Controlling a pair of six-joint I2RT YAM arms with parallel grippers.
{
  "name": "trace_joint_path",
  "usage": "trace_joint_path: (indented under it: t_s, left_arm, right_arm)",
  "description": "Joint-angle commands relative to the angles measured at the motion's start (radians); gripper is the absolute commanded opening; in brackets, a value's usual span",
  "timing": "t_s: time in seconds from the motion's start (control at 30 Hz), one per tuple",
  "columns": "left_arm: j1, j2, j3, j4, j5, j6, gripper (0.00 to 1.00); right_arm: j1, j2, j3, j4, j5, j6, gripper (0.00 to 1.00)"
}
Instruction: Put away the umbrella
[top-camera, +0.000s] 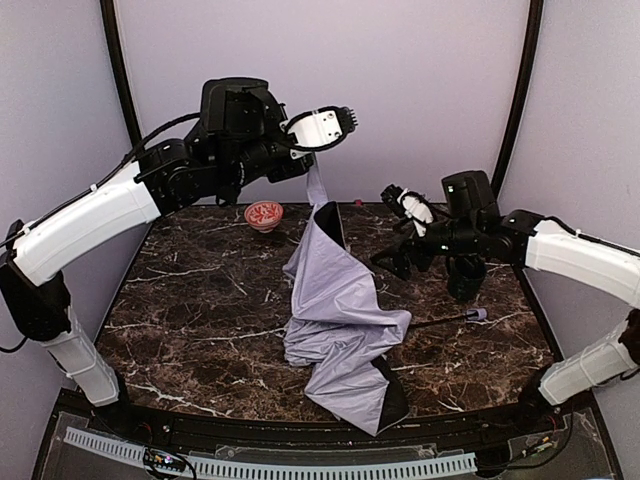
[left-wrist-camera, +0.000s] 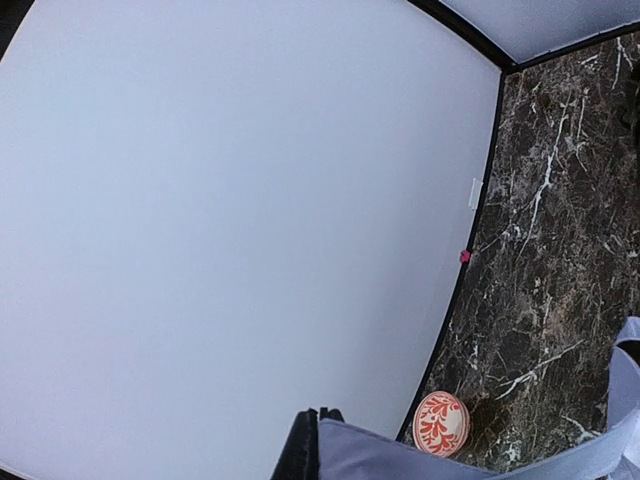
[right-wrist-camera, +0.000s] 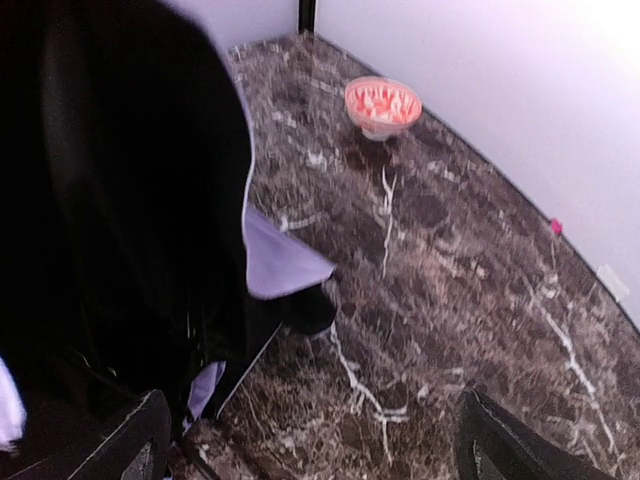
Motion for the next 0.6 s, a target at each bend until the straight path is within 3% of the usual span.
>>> trace_joint_path:
  t_s: [0.0,0.23,0.57]
  left_arm:
    - [-0.001,-0.089,-0.063,0.106,0.055,0.032,0.00]
    - [-0.001,-0.086,-0.088,0.083,0.035,0.016,0.00]
    - [-0.001,-0.115,-0.134,0.097,0.029,-0.001,0.00]
  right_arm:
    - [-0.004,0.134,0.015,-0.186,0.058,-0.045,0.98]
    - [-0.006,0.280,0.095,-0.428,0.010,-0.067,0.93]
    - [-0.012,0.447,0.057,-0.395,0.094,-0.021,0.88]
